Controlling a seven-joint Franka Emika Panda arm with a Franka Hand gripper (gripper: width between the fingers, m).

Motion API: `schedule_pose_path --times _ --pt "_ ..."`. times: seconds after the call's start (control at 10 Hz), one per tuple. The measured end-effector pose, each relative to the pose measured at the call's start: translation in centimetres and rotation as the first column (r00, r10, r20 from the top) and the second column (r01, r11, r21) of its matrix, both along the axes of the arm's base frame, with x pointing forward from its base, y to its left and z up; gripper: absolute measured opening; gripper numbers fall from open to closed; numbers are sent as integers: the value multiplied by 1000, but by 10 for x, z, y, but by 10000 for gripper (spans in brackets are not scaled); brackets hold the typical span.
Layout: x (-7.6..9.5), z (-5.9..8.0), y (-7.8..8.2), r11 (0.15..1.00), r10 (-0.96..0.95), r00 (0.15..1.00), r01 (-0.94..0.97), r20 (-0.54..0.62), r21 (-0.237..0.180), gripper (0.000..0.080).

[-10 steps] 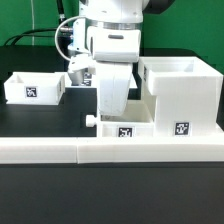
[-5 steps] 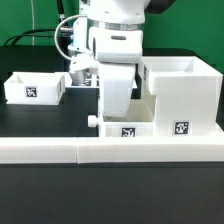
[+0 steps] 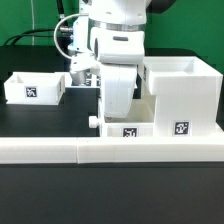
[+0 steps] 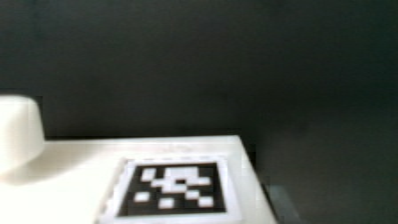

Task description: Assemble drawer

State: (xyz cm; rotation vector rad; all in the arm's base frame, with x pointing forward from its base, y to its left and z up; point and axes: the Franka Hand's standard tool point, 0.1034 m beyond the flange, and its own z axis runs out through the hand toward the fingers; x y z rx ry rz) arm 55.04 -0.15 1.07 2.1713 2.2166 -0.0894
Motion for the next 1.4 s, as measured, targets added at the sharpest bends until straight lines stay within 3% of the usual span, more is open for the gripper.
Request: schedule_pose_path --times 0.2,0.5,1.3,1.4 --pt "0 0 0 1000 0 1000 0 0 0 42" --pt "1 0 15 1000 -1 1000 1 7 7 42" --pt "0 -1 15 998 -70 997 69 22 11 42" --pt "0 -2 15 997 -70 997 70 22 11 131"
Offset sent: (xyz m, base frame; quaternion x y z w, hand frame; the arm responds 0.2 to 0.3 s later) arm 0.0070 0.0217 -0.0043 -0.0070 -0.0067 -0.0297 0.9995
